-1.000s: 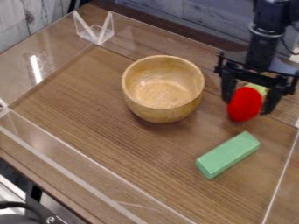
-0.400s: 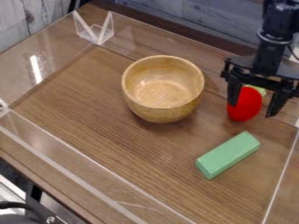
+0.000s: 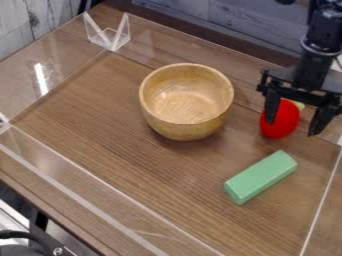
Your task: Move the red object to the left side of the table
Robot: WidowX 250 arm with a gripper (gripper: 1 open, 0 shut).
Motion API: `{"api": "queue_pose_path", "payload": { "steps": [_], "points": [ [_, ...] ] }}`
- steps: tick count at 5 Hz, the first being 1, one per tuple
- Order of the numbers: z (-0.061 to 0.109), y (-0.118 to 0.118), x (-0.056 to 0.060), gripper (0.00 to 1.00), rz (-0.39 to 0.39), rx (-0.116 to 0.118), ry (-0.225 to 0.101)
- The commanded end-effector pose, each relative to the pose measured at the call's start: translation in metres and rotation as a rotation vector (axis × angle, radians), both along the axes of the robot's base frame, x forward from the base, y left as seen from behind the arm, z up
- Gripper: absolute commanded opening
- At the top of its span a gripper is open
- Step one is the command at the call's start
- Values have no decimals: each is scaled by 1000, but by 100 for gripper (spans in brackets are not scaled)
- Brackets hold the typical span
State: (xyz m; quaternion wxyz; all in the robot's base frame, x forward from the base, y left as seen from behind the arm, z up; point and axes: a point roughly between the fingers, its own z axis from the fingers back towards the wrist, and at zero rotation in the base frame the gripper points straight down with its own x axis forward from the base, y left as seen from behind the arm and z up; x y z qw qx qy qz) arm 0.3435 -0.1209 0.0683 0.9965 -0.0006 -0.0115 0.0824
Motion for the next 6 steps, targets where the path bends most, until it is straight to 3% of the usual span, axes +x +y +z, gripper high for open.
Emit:
{"api": "queue_pose_path", "payload": {
  "steps": [1,2,4,6],
  "points": [
    [16,3,6,100,49,-10,-75],
    [10,12,4,100,105,-2,-79],
    [-8,10,30,100,110,2,-113],
    [-10,29,31,100,113,-23,-160]
  ]
}}
